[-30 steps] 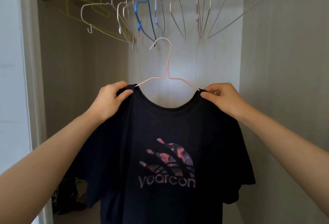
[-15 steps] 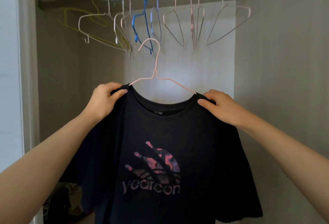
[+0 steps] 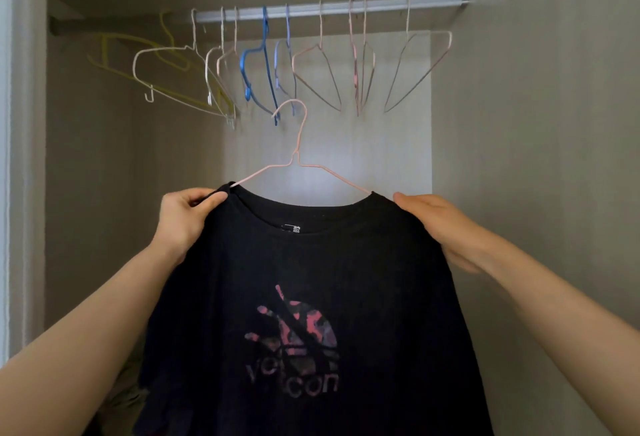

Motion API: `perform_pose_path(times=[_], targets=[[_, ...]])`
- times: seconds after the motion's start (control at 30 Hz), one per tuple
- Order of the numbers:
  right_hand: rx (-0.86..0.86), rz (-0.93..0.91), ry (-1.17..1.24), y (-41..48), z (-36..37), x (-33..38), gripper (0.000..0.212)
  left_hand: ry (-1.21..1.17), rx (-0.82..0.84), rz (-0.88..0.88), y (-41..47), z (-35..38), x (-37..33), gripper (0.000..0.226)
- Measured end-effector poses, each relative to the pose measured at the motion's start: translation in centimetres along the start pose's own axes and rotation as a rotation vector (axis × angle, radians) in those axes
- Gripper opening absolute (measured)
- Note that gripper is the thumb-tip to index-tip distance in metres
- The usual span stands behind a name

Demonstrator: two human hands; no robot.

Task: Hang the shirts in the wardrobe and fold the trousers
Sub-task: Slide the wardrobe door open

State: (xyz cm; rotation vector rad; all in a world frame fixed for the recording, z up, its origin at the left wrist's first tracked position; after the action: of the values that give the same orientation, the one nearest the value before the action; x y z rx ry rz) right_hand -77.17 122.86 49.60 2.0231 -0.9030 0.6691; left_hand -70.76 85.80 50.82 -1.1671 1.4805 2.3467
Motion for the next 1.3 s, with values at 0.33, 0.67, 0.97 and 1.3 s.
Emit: perform_pose_path(times=[0.33, 0.67, 0.97, 1.3], targets=[[-0.102, 0.290, 0.280, -2.7, -1.8, -1.8, 0.030, 0.246, 0.039, -0.117, 1.1, 5.3, 4.6, 0.016], [-0.379, 0.439, 0.503, -5.1, -4.9, -1.9, 0.027, 0.178, 0.495, -0.154, -4.4, 18.2, 5.6, 0.040], [-0.541, 0.384, 0.415, -3.8, -8.0, 1.2, 0.026, -0.112, 1.003, -0.137, -14.9, 27.1, -1.4, 0.060], [-0.614, 0.338, 0.301, -1.0, -10.8, 2.6, 0.031, 0.026, 0.894, -0.129, -16.3, 32.9, -2.4, 0.133]])
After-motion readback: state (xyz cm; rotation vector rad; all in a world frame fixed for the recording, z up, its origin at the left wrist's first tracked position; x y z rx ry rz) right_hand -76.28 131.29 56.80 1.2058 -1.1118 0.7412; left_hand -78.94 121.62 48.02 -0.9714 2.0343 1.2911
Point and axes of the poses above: each hand's wrist, its own y-axis towards the middle knuckle, its own z-axis out of the palm, x = y × z, the point moved 8 cm from there along y, towards the middle knuckle, and after that the axes turned 15 degrees about -y, right-handed, at the moved point
